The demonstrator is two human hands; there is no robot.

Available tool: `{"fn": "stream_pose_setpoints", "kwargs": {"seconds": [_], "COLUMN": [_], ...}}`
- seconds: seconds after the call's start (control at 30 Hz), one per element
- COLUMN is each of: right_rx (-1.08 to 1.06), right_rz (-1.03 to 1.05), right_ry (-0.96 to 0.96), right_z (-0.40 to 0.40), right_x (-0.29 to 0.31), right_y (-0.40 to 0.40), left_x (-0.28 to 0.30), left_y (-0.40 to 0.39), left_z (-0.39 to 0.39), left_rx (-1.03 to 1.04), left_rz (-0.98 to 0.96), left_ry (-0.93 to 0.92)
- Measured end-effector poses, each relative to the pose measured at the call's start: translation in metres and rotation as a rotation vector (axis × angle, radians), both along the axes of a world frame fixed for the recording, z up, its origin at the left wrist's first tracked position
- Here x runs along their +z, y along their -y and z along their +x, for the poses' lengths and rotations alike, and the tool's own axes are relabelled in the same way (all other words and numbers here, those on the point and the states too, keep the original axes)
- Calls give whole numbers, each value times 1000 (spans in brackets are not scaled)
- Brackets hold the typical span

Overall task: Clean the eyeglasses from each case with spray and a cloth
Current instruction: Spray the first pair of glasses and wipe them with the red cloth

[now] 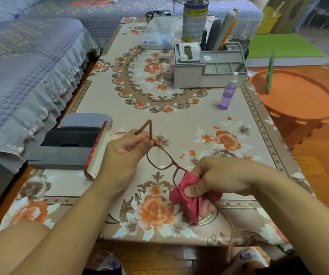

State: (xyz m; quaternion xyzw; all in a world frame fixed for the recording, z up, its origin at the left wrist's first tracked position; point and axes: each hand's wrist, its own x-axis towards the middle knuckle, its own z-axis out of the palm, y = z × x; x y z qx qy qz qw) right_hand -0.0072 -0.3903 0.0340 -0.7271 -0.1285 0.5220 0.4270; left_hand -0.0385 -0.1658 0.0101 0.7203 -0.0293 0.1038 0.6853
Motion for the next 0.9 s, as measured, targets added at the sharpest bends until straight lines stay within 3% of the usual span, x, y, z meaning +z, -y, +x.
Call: {"fn": "stream_pose_setpoints", "kwargs": {"seconds": [0.47,0.6,0.9], "right_rx": [-202,-271,73], "right_rz": [327,343,204], "right_ry": [115,60,11], "right_z": [-7,-3,-1], "right_x": [-9,-7,-3], "right_y": [-12,-11,-3], "left_x": [2,0,2], "left_y": [-1,-9,-11], "left_z": [-3,-1,-3], "left_rx": [-45,-13,-32], "left_rz": [-65,-88,0], "left_ry": [-14,-3,38]}}
